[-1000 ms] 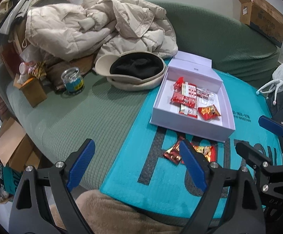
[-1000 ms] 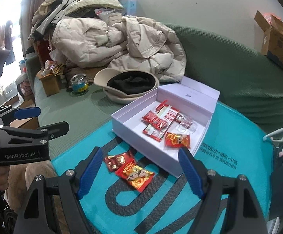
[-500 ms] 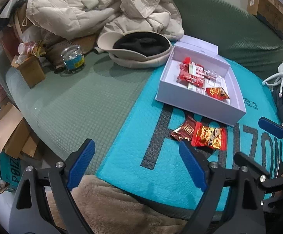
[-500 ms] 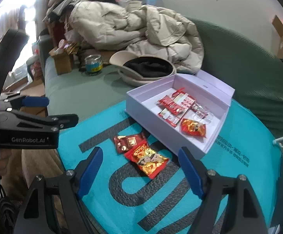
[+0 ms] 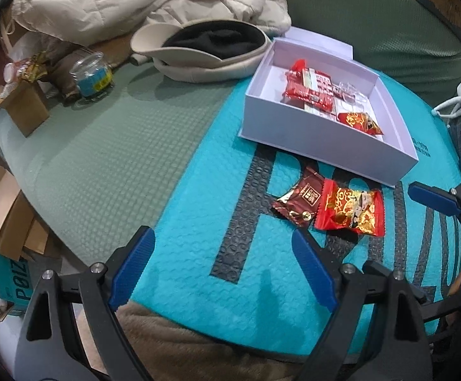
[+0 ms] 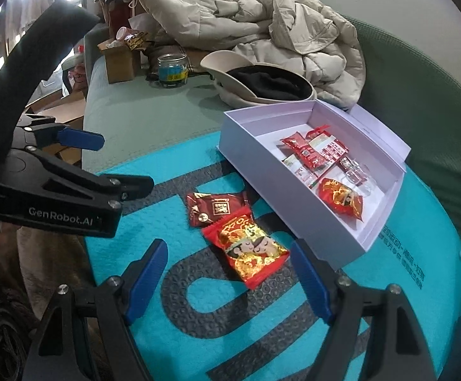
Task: Organize objects
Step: 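Move both tools back from the box toward the two snacks on the mat, then grasp the red cartoon-couple bag with the right tool while the left tool approaches the brown chocolate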
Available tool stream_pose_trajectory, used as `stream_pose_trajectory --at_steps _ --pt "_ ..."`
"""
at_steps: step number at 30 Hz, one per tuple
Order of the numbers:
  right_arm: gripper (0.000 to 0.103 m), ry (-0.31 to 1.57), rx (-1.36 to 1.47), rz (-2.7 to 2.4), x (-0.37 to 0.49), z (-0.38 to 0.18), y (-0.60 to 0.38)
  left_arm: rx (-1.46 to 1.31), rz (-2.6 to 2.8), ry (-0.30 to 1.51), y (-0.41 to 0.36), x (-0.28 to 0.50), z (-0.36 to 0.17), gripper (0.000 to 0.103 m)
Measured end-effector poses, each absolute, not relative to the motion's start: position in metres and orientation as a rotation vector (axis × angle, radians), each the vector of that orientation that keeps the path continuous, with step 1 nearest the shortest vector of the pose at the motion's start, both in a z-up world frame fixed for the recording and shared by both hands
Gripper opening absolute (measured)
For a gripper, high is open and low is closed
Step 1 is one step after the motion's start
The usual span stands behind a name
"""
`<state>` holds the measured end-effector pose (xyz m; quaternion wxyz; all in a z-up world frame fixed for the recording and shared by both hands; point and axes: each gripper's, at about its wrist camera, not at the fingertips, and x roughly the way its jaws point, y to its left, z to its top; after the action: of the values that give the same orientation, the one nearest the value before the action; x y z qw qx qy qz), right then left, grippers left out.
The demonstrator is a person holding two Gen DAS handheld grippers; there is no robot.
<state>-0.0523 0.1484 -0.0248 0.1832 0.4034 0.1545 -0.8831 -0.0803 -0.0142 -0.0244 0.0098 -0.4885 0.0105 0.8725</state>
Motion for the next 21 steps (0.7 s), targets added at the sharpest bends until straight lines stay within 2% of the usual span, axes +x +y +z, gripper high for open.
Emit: stream_pose_trajectory --at_steps 19,21 --pt "0.080 0.478 1.214 -2.386 -0.110 -0.060 0.151 -1.607 2.661 0.080 -0.008 -0.125 -0.051 0.088" --pt "0.077 0.480 1.214 -2.364 -0.112 -0.062 0.149 -1.604 2.657 0.068 -0.008 -0.128 -0.052 0.088"
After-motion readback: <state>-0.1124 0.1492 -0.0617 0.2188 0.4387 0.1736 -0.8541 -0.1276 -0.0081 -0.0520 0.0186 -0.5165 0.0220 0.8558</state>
